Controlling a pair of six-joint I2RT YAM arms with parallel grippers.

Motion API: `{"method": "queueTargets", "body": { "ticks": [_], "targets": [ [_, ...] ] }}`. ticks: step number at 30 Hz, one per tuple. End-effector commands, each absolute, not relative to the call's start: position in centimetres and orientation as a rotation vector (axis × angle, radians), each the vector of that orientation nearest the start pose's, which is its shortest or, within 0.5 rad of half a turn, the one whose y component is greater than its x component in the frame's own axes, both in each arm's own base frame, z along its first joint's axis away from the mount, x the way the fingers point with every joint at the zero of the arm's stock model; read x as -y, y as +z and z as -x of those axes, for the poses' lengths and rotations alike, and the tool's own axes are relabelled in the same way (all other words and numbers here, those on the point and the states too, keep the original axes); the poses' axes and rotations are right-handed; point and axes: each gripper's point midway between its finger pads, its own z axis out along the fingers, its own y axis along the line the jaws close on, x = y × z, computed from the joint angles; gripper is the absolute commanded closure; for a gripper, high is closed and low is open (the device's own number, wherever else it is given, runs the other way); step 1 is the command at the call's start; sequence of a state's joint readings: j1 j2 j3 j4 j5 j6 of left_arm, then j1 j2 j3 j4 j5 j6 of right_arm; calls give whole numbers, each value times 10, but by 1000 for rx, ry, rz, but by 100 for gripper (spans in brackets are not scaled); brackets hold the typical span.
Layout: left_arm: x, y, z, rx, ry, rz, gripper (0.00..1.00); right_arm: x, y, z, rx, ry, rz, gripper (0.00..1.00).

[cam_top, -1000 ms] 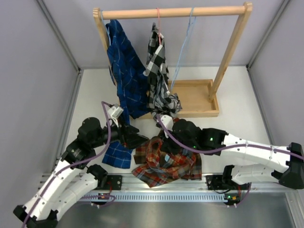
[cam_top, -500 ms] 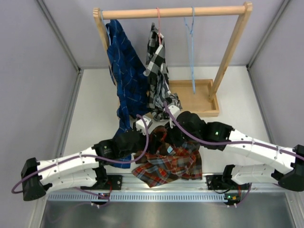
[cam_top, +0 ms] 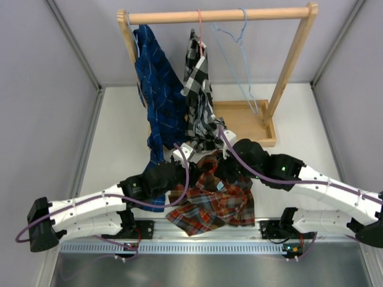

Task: Place the shirt on the hanger

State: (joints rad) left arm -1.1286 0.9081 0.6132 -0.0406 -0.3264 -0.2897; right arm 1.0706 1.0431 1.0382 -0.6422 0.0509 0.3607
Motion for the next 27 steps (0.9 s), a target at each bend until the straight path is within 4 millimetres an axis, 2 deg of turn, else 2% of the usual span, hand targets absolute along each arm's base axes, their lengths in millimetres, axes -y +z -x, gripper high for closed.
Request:
{"method": "queueTargets", "body": {
  "ticks": [1, 3, 6, 7, 9, 10, 11, 12, 13, 14, 15, 16, 17, 18, 19, 21, 22, 24, 25, 27],
  "targets": [
    [292, 222, -184, -1755, -710, -577, 49, -267, 222, -144, -2173, 711, 767, 97],
    [295, 223, -186, -1754, -715, -574, 66, -266, 224, -145, -2167, 708, 762, 97],
    [300, 223, -188, -1763, -710, -578, 100, -262, 224, -152, -2165, 679, 731, 91],
    [301, 227, -190, -1760, -710, -565, 100, -259, 222, -155, -2170, 659, 711, 64],
    [292, 231, -198, -1783, -656, -493, 100, -242, 220, -170, -2181, 568, 585, 39],
    [282, 229, -202, -1827, -620, -420, 100, -232, 219, -175, -2180, 524, 525, 22],
    [264, 244, -217, -1815, -533, -279, 100, -224, 228, -175, -2163, 547, 452, 21],
    [254, 246, -221, -1826, -489, -217, 100, -219, 230, -175, -2156, 553, 413, 21],
    [241, 238, -221, -1873, -441, -156, 100, -210, 225, -176, -2155, 532, 361, 21],
    [230, 245, -225, -1865, -404, -80, 100, -200, 230, -175, -2145, 573, 235, 21],
    [224, 245, -223, -1873, -407, -46, 100, -194, 226, -175, -2146, 581, 171, 22],
    [222, 242, -221, -1889, -427, -13, 100, -186, 206, -173, -2177, 558, 112, 22],
    [222, 240, -218, -1893, -452, -2, 100, -184, 202, -168, -2184, 616, 4, 22],
    [222, 234, -213, -1908, -486, -1, 100, -182, 192, -165, -2201, 631, -34, 23],
    [224, 229, -211, -1921, -515, 22, 100, -184, 168, -158, -2242, 656, -53, 24],
    [225, 215, -207, -1944, -532, 32, 100, -194, 159, -149, -2245, 782, -89, 27],
    [225, 210, -207, -1951, -534, 29, 100, -207, 149, -142, -2258, 876, -64, 30],
    [227, 200, -206, -1961, -544, 37, 100, -218, 149, -136, -2249, 984, -79, 34],
    [228, 197, -205, -1966, -545, 33, 100, -220, 140, -131, -2267, 1012, -81, 36],
    [229, 193, -205, -1972, -551, 42, 100, -231, 148, -129, -2227, 1108, -112, 39]
  ]
}}
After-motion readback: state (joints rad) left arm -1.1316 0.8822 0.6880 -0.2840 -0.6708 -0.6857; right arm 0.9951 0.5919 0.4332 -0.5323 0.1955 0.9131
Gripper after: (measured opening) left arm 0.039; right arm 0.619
